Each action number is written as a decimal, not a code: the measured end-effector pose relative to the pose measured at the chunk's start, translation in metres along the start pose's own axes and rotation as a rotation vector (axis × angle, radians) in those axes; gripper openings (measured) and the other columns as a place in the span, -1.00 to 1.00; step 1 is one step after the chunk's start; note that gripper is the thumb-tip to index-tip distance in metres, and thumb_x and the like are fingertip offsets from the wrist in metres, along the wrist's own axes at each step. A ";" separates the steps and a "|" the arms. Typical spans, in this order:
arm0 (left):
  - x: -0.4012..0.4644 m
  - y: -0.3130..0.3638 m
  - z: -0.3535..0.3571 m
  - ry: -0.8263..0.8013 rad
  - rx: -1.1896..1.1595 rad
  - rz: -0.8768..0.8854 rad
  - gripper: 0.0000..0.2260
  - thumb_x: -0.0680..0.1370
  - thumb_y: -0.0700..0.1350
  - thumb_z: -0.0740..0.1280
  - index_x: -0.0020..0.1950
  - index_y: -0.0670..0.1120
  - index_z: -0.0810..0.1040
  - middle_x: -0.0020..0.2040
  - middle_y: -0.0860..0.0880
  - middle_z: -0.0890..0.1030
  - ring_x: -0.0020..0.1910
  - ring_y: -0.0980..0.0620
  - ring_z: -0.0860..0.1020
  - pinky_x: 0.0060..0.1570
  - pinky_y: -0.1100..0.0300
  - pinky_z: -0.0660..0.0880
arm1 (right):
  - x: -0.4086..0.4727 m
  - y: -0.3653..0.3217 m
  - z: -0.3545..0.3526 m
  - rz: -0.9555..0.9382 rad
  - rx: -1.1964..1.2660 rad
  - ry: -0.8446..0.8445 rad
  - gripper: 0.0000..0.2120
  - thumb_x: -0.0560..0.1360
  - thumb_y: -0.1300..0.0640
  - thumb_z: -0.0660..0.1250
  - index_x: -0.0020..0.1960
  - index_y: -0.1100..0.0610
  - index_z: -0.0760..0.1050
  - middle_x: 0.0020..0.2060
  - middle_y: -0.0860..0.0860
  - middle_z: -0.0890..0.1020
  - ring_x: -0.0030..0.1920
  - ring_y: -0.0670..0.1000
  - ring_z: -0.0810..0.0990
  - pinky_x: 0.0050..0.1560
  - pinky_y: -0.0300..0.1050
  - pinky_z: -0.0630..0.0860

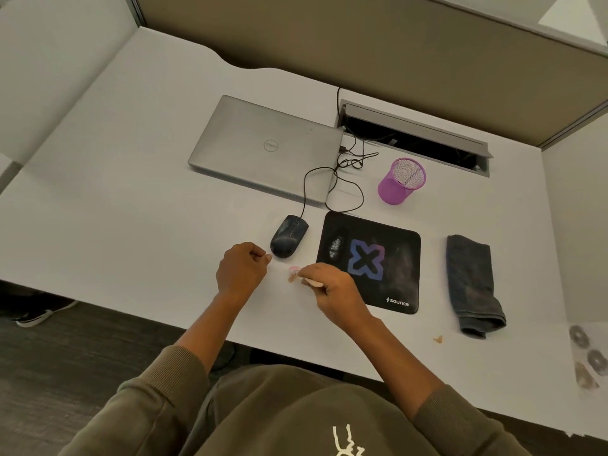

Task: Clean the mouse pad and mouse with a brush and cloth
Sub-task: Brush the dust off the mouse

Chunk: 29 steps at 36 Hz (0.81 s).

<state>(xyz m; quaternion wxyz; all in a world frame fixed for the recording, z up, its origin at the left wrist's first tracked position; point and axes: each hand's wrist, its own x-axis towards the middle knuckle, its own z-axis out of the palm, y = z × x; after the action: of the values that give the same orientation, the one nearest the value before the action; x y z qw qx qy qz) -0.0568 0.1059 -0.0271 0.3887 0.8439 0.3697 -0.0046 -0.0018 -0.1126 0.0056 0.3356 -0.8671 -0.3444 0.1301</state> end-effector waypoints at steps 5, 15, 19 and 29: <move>-0.004 0.003 0.002 -0.001 0.000 0.007 -0.85 0.56 0.08 0.48 0.00 0.02 0.67 -0.09 0.09 0.67 -0.15 0.09 0.60 -0.12 0.20 0.47 | -0.005 -0.003 0.003 -0.013 0.068 0.016 -0.78 0.61 0.22 0.43 0.23 0.12 0.69 0.15 -0.01 0.73 0.15 -0.09 0.67 0.27 -0.28 0.57; -0.006 0.004 0.001 -0.001 0.002 0.016 -0.80 0.57 0.07 0.48 0.10 -0.01 0.66 0.02 0.05 0.69 -0.09 0.10 0.60 -0.11 0.22 0.46 | 0.016 -0.003 -0.010 0.052 0.159 0.181 -0.83 0.62 0.17 0.42 0.18 0.14 0.70 0.07 -0.02 0.74 0.06 -0.17 0.66 0.16 -0.32 0.59; -0.003 0.007 0.003 -0.004 -0.016 0.025 -0.74 0.57 0.06 0.48 0.19 -0.03 0.65 0.07 0.03 0.69 -0.06 0.11 0.57 -0.04 0.19 0.47 | 0.046 -0.005 -0.023 0.087 0.201 0.298 -0.83 0.63 0.21 0.41 0.20 0.16 0.68 0.06 -0.01 0.73 0.08 -0.16 0.66 0.15 -0.29 0.60; 0.004 0.015 0.007 -0.029 0.000 0.042 -0.70 0.55 0.06 0.49 0.21 -0.04 0.67 0.09 0.02 0.71 -0.05 0.10 0.56 -0.03 0.18 0.45 | 0.057 -0.007 -0.005 0.082 0.181 0.223 -0.76 0.65 0.22 0.36 0.29 0.14 0.66 0.13 -0.01 0.71 0.14 -0.12 0.65 0.23 -0.19 0.60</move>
<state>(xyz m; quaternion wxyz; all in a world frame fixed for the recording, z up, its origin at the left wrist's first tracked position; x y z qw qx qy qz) -0.0424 0.0978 -0.0236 0.3939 0.8515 0.3461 -0.0089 0.0383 -0.0720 0.0142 0.4429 -0.8557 -0.2560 0.0772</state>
